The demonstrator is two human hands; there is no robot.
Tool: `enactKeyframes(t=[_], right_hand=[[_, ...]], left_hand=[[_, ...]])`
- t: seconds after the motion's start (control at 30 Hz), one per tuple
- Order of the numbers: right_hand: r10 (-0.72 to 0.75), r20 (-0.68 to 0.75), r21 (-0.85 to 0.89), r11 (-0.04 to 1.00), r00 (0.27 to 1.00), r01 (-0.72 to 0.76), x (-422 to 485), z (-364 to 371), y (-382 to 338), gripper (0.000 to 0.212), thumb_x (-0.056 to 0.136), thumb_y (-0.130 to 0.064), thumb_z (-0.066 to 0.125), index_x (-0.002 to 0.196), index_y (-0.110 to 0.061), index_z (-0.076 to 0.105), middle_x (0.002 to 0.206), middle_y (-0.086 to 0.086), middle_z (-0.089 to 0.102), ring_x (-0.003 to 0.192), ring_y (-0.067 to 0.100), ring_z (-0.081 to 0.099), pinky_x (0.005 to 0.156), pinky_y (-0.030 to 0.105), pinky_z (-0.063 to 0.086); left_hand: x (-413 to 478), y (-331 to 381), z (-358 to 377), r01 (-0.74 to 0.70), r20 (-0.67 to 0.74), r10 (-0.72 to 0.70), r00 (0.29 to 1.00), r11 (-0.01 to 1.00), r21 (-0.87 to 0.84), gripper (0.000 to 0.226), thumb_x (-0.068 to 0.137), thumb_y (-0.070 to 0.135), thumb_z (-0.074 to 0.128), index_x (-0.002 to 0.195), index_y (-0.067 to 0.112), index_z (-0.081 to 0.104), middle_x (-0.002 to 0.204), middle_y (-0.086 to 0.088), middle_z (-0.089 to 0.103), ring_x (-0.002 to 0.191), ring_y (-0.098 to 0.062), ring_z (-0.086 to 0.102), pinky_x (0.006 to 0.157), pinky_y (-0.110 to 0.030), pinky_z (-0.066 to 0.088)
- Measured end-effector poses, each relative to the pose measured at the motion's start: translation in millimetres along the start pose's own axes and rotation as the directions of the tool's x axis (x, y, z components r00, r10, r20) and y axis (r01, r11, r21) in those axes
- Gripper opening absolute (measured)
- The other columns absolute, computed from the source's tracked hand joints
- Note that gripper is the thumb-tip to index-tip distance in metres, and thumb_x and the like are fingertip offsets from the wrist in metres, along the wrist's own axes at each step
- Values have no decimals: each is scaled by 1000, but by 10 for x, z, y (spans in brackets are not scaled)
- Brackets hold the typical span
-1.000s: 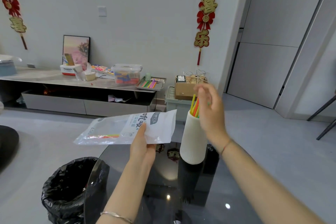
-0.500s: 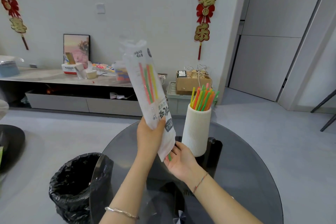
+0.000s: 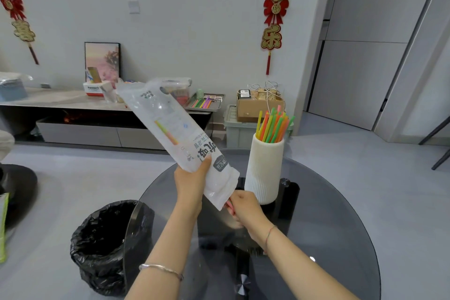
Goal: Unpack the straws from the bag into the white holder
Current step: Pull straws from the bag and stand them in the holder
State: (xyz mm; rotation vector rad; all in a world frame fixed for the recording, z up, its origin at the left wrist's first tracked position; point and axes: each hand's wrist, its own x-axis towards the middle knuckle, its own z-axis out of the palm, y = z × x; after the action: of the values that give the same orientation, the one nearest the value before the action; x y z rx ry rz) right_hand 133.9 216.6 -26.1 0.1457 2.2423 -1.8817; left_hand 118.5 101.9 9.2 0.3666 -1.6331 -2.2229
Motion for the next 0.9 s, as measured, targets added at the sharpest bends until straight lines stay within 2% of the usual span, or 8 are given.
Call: enactKeyframes(t=[0.1,0.23,0.37,0.53,0.63,0.7,0.8,0.9], right_hand=[[-65,24,-105,992,998,68,34,-101,-30,46,97,-26,40,54,-16,54,41,-5,51,32,4,40,34,12,28],[-69,-21,-81,994,997,67,98,-289,-66,40,99,-33,39,75,-11,63,58,5,60,31,3,45,34,13,32],[55,-95,306,952,994,-23,98,-310,-34,42,99,-37,38,84,-8,66,72,9,65,43,11,53,40,18,40],[153,45,733,666,987,-137,61,-123,-38,36,97,-40,42,93,-9,61,95,15,69,81,25,66,62,32,50],[163,24,706,695,986,-132,54,-61,-42,35,95,-41,46,87,-11,60,66,6,71,53,15,64,46,24,45],[163,-23,662,742,986,-107,56,-71,-26,30,94,-37,50,82,-11,59,48,1,59,35,9,48,34,18,33],[95,-114,653,757,989,3,78,-160,-24,19,93,-25,54,80,-13,58,43,-4,47,31,5,37,32,15,28],[13,-257,678,715,966,171,101,-340,-98,20,92,-23,56,75,-13,53,42,-7,43,30,4,35,31,14,27]], left_hand=[[58,-31,-53,68,-50,-75,996,991,-119,27,87,4,63,114,10,59,107,-5,66,84,-12,65,71,-24,53],[136,-7,-111,116,-116,-152,981,955,-272,45,89,5,61,132,9,50,117,-4,62,90,-19,63,78,-33,53],[162,16,-119,78,-207,-160,965,930,-358,47,90,7,61,135,9,48,128,-8,60,94,-17,62,69,-25,53],[47,18,27,1,-201,-67,977,950,-312,43,87,16,67,127,17,53,125,-3,63,104,-15,63,83,-25,52],[-42,33,124,-30,-107,5,994,971,-236,36,83,20,71,116,20,58,111,3,67,92,-4,65,64,-9,51],[-55,56,153,-50,-68,37,997,976,-211,29,82,20,72,109,20,62,102,7,69,84,4,66,59,-6,51],[-34,103,137,-67,-73,52,996,975,-213,22,82,22,72,102,23,63,100,10,69,79,10,66,59,-6,50],[38,161,45,-26,-172,-26,985,955,-295,40,85,27,68,122,14,59,116,1,67,97,-7,66,73,-17,55]])
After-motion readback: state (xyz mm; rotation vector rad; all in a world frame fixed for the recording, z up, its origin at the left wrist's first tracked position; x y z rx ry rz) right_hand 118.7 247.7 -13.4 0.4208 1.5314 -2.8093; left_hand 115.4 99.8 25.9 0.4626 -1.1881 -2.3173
